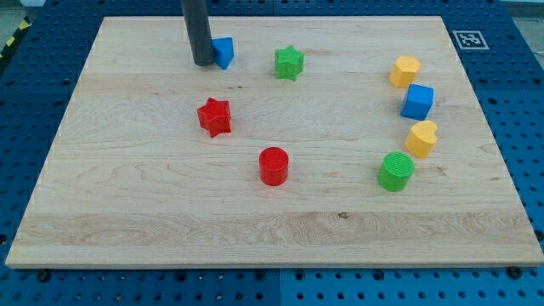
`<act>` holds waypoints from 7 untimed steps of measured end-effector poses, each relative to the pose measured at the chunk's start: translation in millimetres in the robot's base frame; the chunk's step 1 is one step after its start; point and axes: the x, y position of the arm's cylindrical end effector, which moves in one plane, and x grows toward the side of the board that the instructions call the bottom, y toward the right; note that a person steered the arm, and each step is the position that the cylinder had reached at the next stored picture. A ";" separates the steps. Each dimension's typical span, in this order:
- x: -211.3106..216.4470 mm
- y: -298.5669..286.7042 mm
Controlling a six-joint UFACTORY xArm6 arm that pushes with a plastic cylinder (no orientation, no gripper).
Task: Place the blue triangle above the yellow hexagon
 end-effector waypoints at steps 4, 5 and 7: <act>-1.9 27.7; -1.9 53.3; -13.3 106.5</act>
